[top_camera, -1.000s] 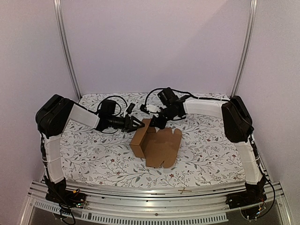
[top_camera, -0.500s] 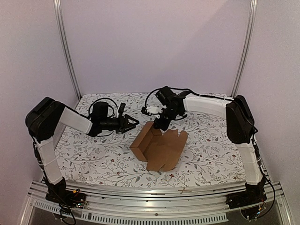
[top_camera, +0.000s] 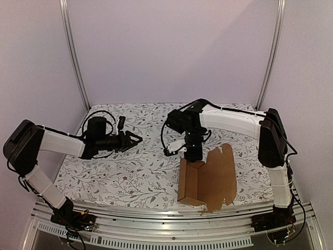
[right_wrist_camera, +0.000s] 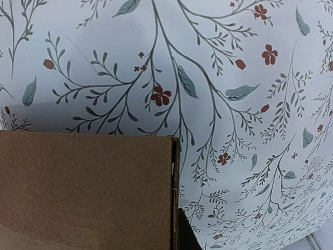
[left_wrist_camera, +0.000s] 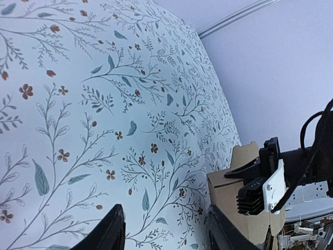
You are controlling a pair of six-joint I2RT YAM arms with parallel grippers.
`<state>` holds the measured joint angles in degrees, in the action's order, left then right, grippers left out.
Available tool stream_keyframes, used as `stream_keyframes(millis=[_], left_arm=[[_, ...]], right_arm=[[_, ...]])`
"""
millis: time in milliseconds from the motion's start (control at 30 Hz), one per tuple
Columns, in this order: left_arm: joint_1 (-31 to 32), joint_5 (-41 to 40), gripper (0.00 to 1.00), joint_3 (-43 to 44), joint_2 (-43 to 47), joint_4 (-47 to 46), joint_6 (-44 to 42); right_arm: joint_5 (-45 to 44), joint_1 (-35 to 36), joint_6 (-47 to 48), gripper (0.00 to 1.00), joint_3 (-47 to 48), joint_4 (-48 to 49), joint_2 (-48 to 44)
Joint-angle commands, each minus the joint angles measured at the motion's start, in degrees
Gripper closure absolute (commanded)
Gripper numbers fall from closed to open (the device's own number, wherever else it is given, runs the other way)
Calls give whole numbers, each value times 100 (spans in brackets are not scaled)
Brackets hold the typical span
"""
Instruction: Fold the paper box
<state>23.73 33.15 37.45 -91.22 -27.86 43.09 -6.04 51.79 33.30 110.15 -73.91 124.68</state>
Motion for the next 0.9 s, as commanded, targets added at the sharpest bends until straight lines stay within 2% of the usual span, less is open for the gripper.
stream_keyframes(millis=[0, 300, 567, 733, 867], left_arm=[[-50, -175, 48, -246, 348, 177, -209], [0, -248, 48, -310, 520, 228, -315], [1, -247, 49, -258, 435, 237, -355], [9, -218, 49, -220, 333, 230, -367], [2, -213, 49, -225, 315, 228, -388]], right_arm=[[-365, 271, -41, 97, -67, -636, 284], [64, 304, -193, 93, -423, 258, 294], [305, 304, -235, 92, -863, 683, 192], [139, 305, -219, 92, -1018, 755, 190], [-352, 344, -127, 93, -1482, 1216, 87]])
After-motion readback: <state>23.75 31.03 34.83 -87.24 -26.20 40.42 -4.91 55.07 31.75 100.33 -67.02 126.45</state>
